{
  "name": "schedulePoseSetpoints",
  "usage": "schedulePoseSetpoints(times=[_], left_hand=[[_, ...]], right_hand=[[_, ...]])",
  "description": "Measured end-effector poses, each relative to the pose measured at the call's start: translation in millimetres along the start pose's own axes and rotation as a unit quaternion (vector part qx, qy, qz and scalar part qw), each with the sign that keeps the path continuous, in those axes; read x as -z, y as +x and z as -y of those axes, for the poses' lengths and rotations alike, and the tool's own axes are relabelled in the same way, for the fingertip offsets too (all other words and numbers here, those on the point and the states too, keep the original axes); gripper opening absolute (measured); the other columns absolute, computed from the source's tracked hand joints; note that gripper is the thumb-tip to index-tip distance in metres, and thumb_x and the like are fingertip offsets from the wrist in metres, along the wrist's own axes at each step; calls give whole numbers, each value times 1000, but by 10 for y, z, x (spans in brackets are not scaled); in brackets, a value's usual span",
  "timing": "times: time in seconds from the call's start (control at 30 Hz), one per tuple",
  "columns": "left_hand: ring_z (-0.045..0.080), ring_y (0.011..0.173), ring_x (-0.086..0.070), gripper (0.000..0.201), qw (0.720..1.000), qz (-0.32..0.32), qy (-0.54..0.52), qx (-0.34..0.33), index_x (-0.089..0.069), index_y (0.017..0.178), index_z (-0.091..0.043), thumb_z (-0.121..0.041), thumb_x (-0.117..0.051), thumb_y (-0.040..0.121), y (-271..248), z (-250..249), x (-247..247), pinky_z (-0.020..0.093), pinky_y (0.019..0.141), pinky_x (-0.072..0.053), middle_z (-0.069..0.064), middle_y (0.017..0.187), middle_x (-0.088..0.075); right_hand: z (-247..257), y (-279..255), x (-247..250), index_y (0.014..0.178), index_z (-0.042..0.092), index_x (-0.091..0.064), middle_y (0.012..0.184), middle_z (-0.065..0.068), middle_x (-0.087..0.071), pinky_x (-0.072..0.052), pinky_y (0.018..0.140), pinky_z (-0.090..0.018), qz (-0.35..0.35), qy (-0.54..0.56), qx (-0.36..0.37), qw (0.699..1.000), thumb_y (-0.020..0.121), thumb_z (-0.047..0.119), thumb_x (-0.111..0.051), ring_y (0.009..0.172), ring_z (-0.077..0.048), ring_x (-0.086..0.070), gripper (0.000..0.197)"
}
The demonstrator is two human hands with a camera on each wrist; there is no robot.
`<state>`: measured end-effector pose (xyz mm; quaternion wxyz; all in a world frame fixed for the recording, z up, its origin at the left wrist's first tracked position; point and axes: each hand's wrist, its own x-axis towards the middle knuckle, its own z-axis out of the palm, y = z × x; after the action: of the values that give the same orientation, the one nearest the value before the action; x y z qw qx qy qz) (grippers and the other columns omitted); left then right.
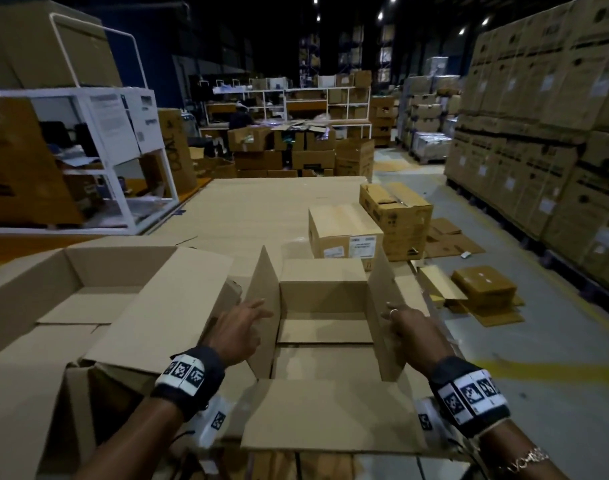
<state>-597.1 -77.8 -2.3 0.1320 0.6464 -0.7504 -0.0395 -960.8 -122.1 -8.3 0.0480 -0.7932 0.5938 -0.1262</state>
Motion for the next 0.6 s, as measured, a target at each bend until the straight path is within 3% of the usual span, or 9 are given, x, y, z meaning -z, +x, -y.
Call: schedulePoseSetpoints(times=[0.07, 0.2, 0.3, 0.37, 0.5, 0.6], left_hand=[[21, 138, -47, 57, 1000, -11, 2, 5, -57, 139, -29, -9, -69, 88, -7, 17, -36, 43, 109, -44, -2, 156, -42], [20, 133, -53, 61, 999, -33, -11, 12, -57, 141, -29, -2, -69, 88, -43, 9, -55, 34, 108, -47, 0, 153, -48], [24, 131, -56, 66, 999, -45, -11, 15, -51, 146, -30, 3, -62, 90, -89, -24, -45, 36, 105, -51, 2, 156, -44], [27, 125, -61, 70, 998, -58, 1, 11, -46, 149, -31, 6, -56, 91, -117, -69, 25, 40, 101, -53, 4, 158, -40], [30, 123, -62, 73, 996, -92, 19, 5, -43, 151, -30, 7, -57, 90, -242, -99, 299, 37, 101, -53, 5, 162, -35], [29, 119, -65, 72, 990, -138, 18, -18, -48, 148, -28, 6, -66, 87, -406, -42, 588, 34, 96, -54, 7, 157, -42]], right_hand=[[-40, 50, -58, 112, 11, -67, 118, -10, -65, -53, 85, -30, 3, 25, -2, 1000, 89, 8, -62, 104, -26, -65, 24], [37, 39, -3, 108, 3, -66, 106, -15, -62, -49, 89, -43, 29, 49, -42, 997, 92, 0, -54, 104, -35, -60, 20], [-39, 7, -146, 118, -4, -61, 108, -22, -57, -47, 94, -44, 2, 72, -75, 995, 89, 0, -64, 106, -41, -58, 29], [-51, 16, -170, 121, -5, -59, 115, -25, -58, -48, 95, -49, -10, 89, -59, 994, 87, 2, -69, 107, -42, -57, 36], [80, 47, 13, 108, 6, -67, 110, -14, -66, -55, 86, -46, -9, 93, 11, 996, 89, 3, -59, 100, -35, -65, 21], [147, 67, 62, 110, 16, -65, 129, -10, -64, -61, 82, -33, -52, 69, 74, 994, 89, 13, -68, 100, -22, -69, 22]])
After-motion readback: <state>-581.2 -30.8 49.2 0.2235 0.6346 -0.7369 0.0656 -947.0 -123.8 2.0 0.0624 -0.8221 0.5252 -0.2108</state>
